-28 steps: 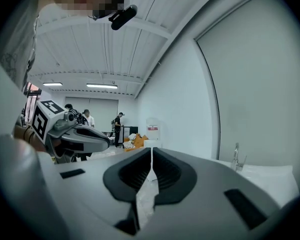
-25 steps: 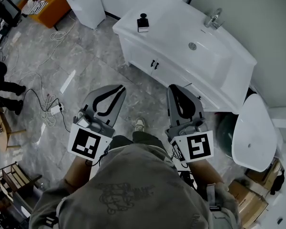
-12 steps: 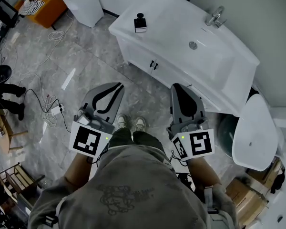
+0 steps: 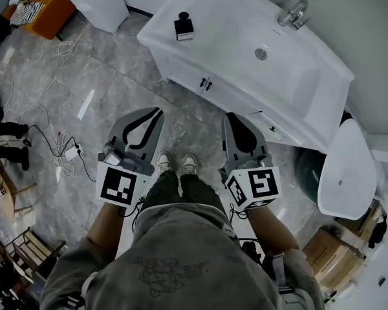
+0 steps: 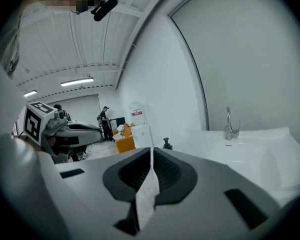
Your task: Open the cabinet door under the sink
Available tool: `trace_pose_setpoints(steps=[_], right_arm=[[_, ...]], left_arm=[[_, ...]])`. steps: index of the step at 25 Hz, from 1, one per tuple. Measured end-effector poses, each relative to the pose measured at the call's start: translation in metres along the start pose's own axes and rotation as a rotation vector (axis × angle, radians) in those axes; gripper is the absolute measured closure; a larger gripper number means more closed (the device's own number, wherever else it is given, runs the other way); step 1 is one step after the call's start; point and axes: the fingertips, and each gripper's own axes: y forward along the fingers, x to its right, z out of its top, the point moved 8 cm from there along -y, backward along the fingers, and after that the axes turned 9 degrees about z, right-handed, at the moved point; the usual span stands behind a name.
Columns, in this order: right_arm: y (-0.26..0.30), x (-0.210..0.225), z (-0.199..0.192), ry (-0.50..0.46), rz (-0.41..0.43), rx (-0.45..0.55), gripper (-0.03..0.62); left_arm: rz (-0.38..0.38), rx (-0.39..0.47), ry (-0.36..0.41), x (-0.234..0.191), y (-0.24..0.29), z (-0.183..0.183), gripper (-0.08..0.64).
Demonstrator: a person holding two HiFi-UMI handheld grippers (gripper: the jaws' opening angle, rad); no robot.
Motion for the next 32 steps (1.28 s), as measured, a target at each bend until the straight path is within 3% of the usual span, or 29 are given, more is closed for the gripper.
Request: trace_pose_setpoints(steps=[5,9,12,16,25,32], right_arm=[[0.034,0.015,-0.04,0.042,-0.051,-0.07,0.555],[0.061,0.033,-0.077,0.082,-0.112,-0.115,0.551],[0.081,0.047,-0.101,0.091,-0.137,-0.145,0.476],[0.108,0.068,-0.134,0.115,-0.178,-0.172,0.468],[0.173,0.109,-0.231,0.083,-0.248,-0.287,0.466],[0.216,0.145,-0.295,0.144,-0.304,-0.36,0.492]], left_arm=[[-0.048,-0.001,-0.042,-0.002,0.03,-0.032,0.531],[-0.101,-0.016,-0.025,0.001,0.056,-0.059,0.531],[-0.129,-0.036,-0.035,0.005,0.076,-0.079,0.531],[-0.167,-0.05,-0.039,0.007,0.106,-0.11,0.531],[-0.17,-0.105,-0.12,-0.001,0.143,-0.182,0.531],[-0.17,-0.146,-0.125,0.001,0.173,-0.238,0.531]])
